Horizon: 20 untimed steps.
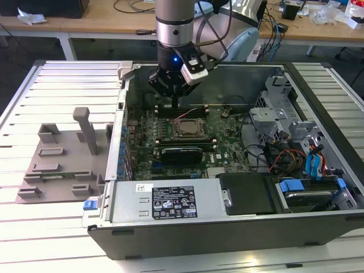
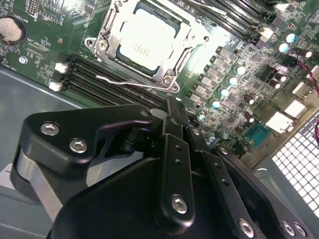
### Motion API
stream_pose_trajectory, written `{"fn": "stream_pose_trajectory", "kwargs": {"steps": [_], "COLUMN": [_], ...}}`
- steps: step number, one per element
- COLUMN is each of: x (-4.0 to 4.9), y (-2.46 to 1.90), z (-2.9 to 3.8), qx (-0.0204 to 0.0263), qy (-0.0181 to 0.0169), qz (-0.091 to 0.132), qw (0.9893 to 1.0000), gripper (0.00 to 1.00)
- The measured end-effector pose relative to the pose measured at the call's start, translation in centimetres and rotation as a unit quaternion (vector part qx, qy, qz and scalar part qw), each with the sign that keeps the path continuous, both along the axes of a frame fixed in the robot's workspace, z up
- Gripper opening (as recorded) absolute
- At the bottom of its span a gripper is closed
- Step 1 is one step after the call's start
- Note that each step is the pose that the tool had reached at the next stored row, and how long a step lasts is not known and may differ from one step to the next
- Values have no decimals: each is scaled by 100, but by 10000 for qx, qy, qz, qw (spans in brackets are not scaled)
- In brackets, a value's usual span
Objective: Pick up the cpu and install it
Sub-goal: 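Install the first cpu locking lever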
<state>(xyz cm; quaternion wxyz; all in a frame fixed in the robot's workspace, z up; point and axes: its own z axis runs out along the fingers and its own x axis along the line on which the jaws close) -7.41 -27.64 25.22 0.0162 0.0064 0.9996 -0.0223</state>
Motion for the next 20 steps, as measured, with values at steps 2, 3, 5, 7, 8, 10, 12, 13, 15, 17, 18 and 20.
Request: {"fn": "stream_pose_trajectory", "kwargs": {"steps": [2,3,5,7,8,10,12,13,15,17,18,20], "x": [0,0,0,0,0,0,-1,-1,3,16,25,68], "y": [0,0,0,0,0,0,1,5,16,29,38,53], "z": [-13,-15,-21,-24,-27,-84,-163,-178,-201,-218,-225,-248], "qx": [0,-1,0,-1,0,-2,-2,-2,-3,-2,-2,1], "qy": [0,1,0,1,0,1,0,0,0,0,0,0], "qz": [-1,-1,-1,-1,-1,-2,-3,-3,-2,-1,-2,-2], "qw": [10000,10000,10000,10000,10000,10000,10000,10000,10000,10000,10000,10000], "gripper": [11,11,11,11,11,11,11,11,11,11,11,11]}}
